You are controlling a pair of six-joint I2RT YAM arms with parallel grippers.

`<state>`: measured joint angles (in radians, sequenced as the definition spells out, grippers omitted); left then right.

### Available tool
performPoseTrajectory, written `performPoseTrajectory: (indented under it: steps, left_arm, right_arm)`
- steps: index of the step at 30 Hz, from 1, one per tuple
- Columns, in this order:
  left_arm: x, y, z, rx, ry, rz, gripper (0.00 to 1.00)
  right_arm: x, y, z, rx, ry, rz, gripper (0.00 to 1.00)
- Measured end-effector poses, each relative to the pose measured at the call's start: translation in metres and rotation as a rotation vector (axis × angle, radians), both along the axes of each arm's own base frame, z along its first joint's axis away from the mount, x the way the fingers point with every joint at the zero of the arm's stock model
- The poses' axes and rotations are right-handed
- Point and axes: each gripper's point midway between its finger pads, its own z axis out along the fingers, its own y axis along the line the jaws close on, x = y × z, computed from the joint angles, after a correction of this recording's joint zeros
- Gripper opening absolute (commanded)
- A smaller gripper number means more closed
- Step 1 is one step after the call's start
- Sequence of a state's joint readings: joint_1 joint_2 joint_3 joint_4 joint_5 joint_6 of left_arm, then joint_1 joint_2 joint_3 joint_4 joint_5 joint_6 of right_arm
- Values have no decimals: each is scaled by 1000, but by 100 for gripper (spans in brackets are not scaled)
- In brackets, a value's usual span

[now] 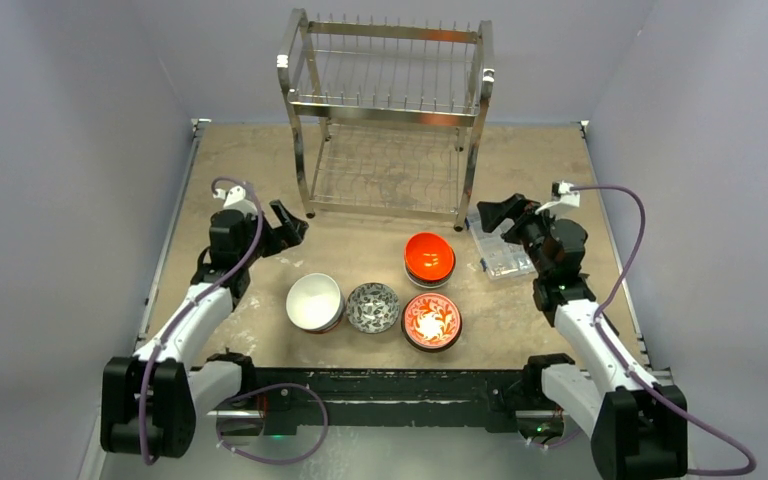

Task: Load the bowls into the dish rack
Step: Adjust the bowl at the center of the board.

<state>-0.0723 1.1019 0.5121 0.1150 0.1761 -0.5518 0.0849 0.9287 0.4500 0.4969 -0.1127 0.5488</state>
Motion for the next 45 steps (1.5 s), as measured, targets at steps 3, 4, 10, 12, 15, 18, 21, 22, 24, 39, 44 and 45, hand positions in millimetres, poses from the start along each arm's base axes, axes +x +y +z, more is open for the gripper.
performPoseTrajectory:
  steps: [3, 4, 10, 12, 15, 18, 21, 22, 24, 39, 44, 45]
  left_arm:
    - [-5, -3, 18, -22, -59, -7, 99]
    - [-6, -3, 22, -25, -72, -12, 99]
    - [-11, -17, 36, -57, -119, -96, 99]
    - [-13, -19, 34, -61, -107, -106, 99]
    - [-15, -17, 31, -55, -85, -94, 99]
    - [-17, -12, 34, -42, -75, -69, 99]
    - [-14, -8, 45, -32, -90, -45, 99]
    - [-13, -7, 50, -30, -99, -39, 99]
    - [-11, -7, 58, -31, -118, -39, 99]
    - [-19, -71, 55, -162, -90, -278, 73]
    - [-29, -117, 36, -172, -22, -386, 70]
    - [-31, -126, 35, -172, -12, -406, 69]
  right_arm:
    - [-4, 11, -3, -4, 7, 73, 99]
    - [-5, 15, -5, -7, 12, 96, 99]
    - [-9, 30, -32, -17, 100, 196, 99]
    - [-11, 34, -44, -14, 145, 224, 98]
    - [-16, 43, -59, -7, 200, 268, 97]
    - [-22, 58, -73, -12, 249, 325, 95]
    - [-32, 84, -88, -27, 314, 411, 93]
    - [-34, 91, -92, -32, 330, 432, 93]
    - [-38, 107, -98, -45, 361, 475, 93]
    - [-25, 104, -116, -172, 434, 384, 94]
    - [-26, 106, -110, -165, 417, 395, 94]
    - [-28, 106, -108, -160, 415, 403, 94]
